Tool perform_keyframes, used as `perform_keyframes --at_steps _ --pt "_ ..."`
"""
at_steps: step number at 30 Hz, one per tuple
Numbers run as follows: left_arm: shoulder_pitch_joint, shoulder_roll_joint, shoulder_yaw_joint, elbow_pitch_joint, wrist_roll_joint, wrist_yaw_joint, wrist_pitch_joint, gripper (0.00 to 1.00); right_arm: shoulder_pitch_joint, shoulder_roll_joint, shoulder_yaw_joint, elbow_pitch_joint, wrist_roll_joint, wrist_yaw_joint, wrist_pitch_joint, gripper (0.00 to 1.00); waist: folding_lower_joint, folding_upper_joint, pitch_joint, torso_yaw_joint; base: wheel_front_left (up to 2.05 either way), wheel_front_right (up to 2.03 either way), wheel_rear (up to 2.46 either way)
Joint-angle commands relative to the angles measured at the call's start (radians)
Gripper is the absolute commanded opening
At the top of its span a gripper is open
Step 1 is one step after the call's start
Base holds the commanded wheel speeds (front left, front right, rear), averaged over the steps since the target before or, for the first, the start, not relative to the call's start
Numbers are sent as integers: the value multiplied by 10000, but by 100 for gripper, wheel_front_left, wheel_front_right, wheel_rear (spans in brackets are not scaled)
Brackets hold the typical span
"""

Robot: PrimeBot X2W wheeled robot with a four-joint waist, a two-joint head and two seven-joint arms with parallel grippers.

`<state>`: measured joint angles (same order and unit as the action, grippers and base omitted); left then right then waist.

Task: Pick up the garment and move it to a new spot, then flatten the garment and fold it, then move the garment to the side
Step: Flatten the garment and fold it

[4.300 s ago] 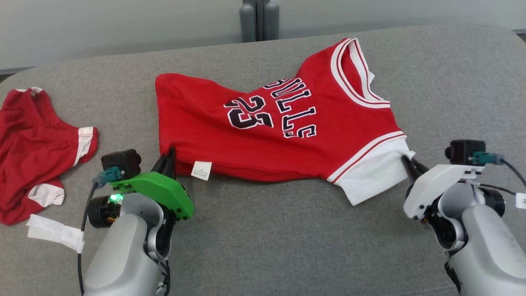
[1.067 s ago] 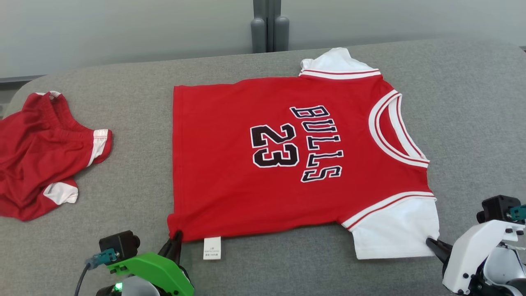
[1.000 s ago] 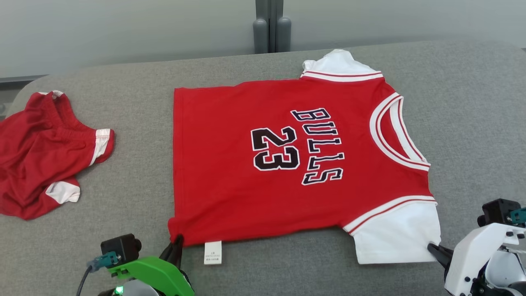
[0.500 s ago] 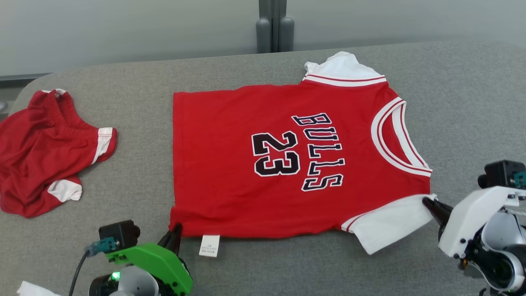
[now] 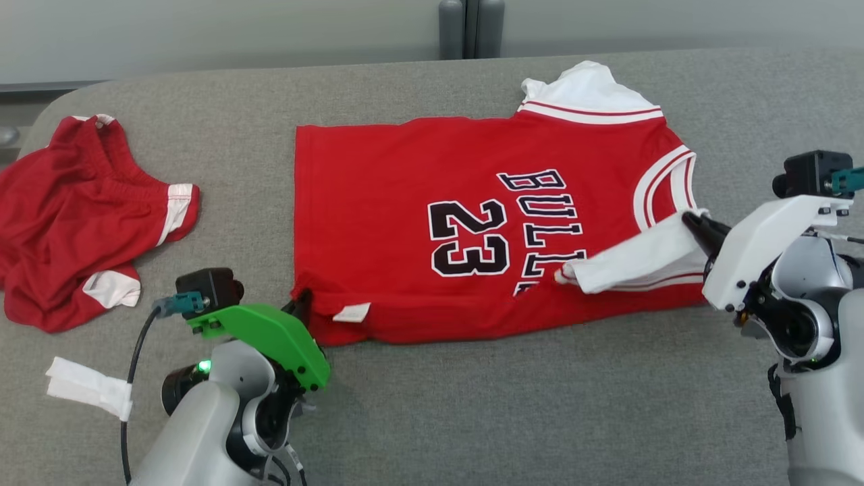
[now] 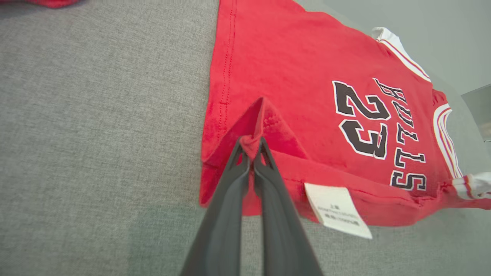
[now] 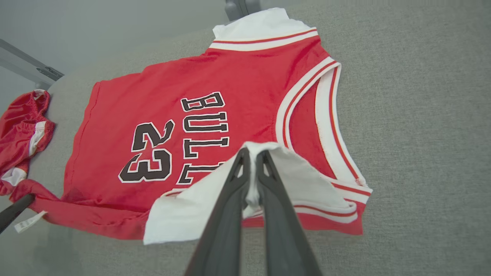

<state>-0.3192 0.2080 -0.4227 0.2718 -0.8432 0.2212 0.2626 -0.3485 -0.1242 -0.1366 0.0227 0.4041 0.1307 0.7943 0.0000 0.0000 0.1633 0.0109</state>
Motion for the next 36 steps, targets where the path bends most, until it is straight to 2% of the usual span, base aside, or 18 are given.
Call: perform_keyframes --at_steps 1,10,17,18,19,20,26,30,33,36 --pt "-312 -34 47 198 -31 25 5 0 -302 -78 61 191 1 -1 -322 0 0 0 167 87 0 0 0" --pt "-1292 -205 42 1321 185 -37 -244 0 -1408 -506 725 1624 35 -1 -1928 0 0 0 538 112 0 0 0" --pt "-1751 -218 4 1887 268 -168 -474 0 -1830 -667 824 2289 -59 -1 -2980 0 0 0 689 151 0 0 0" --pt "-1807 -224 -12 1976 284 -190 -474 7 -1880 -646 832 2421 -39 -1 -3126 0 0 0 705 150 0 0 0" --pt "-1860 -239 -36 2035 309 -229 -533 38 -1950 -609 828 2496 -28 -1 -3348 29 0 0 718 150 0 0 0" --pt "-1896 -240 -62 2077 334 -276 -572 98 -1995 -565 851 2578 17 -1 -3450 100 0 0 723 151 0 0 0" --pt "-1804 -256 -136 2203 583 -455 -1260 100 -2170 -731 1041 2902 136 -1 -4277 100 0 0 621 159 0 0 0" --pt "-1338 -5 -157 2018 891 -392 -1992 100 -1982 -849 984 2812 139 -1 -4837 100 0 0 426 110 0 0 0" --pt "-767 184 -324 1694 1178 -276 -2352 100 -1583 -979 723 2845 51 -2 -4740 100 0 0 264 66 0 0 0" --pt "-261 308 -504 1389 1297 -213 -2347 100 -1080 -972 290 2989 -243 -2 -4063 100 0 0 173 48 0 0 0"
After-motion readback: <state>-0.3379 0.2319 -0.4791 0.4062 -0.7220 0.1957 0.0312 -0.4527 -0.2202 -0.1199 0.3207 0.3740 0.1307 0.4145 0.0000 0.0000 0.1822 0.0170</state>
